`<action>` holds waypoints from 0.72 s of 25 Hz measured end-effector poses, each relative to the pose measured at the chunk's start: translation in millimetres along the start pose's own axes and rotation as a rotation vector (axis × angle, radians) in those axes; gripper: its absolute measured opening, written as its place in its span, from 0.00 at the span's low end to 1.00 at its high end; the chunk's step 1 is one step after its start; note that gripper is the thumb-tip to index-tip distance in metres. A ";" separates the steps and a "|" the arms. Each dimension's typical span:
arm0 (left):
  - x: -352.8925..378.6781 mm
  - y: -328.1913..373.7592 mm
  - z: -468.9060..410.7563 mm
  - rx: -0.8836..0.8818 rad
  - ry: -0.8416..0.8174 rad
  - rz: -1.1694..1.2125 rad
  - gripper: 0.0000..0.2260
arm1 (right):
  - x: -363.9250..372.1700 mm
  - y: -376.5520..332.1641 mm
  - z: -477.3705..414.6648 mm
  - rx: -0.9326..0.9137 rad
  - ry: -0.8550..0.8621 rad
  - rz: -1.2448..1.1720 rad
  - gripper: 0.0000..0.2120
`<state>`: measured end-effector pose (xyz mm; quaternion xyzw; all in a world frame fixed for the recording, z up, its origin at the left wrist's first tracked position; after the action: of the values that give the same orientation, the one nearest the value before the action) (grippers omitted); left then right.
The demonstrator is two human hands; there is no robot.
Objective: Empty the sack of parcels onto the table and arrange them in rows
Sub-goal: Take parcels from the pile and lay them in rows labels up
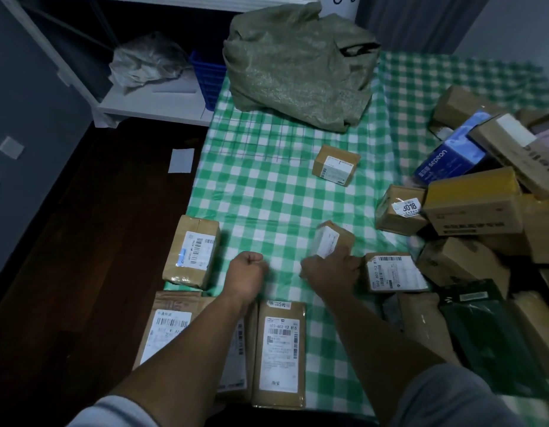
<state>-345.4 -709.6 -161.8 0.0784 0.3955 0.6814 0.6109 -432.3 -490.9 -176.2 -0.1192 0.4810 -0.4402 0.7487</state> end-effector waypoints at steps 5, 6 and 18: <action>-45.8 31.5 9.4 0.137 0.159 0.039 0.07 | 58.0 -31.5 45.4 0.274 -0.409 -0.877 0.21; -63.0 35.6 9.3 0.177 0.216 0.049 0.07 | 66.4 -37.6 60.0 0.301 -0.471 -0.900 0.20; -171.7 -24.6 -32.5 -0.044 0.301 -0.362 0.32 | 163.8 -71.9 93.5 0.088 -0.572 -0.144 0.20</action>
<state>-304.2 -879.0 -134.7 -0.1096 0.4749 0.5730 0.6589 -369.8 -682.6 -186.1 -0.2396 0.2213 -0.4614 0.8250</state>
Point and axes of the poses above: each hand's wrist, its own z-axis away from the middle knuckle, its own x-axis out of the palm, y = z × x, the point moved 10 cm from there along -z, towards the middle knuckle, and after that the axes turned 12 degrees about -z, right-handed, at the moved point
